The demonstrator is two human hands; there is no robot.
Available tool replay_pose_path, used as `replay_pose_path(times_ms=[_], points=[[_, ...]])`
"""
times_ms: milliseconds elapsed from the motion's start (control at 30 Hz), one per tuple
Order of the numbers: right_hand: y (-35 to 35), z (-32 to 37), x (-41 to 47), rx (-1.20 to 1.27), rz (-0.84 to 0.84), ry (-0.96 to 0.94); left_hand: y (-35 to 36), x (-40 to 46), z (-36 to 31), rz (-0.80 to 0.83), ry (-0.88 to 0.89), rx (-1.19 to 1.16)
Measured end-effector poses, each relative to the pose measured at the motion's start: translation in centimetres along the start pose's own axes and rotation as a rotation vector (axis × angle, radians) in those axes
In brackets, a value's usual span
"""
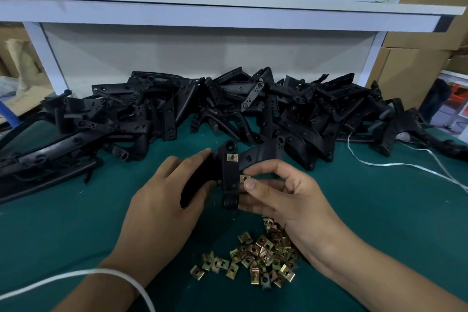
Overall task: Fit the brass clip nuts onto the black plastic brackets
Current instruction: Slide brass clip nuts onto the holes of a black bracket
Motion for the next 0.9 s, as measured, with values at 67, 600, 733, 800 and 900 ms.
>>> replay_pose_path(times_ms=[67,600,733,800,900], points=[[0.3,0.2,0.0,-0.011,0.025,-0.022,0.1,0.0,0.0,0.007,0.003,-0.014],[0.8,1.2,-0.2,-0.089,0.133,-0.098,0.2,0.1,-0.2,0.058,0.051,-0.081],[1.0,1.4,-0.2,-0.107,0.146,-0.105,0.1,0.1,-0.3,0.075,0.075,-0.137],[1.0,1.5,-0.2,-0.117,0.150,-0.115,0.0,0.1,-0.3,0.077,0.082,-0.161],[1.1,1.4,-0.2,-0.118,0.153,-0.111,0.0,0.2,-0.3,0.075,0.090,-0.186]])
Point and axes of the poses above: each hand's wrist, its own x-axis towards the middle knuckle, its own y-axis out of the palm, z = x × y, the point moved 8 cm from there along x, towards the middle knuckle, and after that the axes turned 14 degrees about -y, right-handed, at the moved point
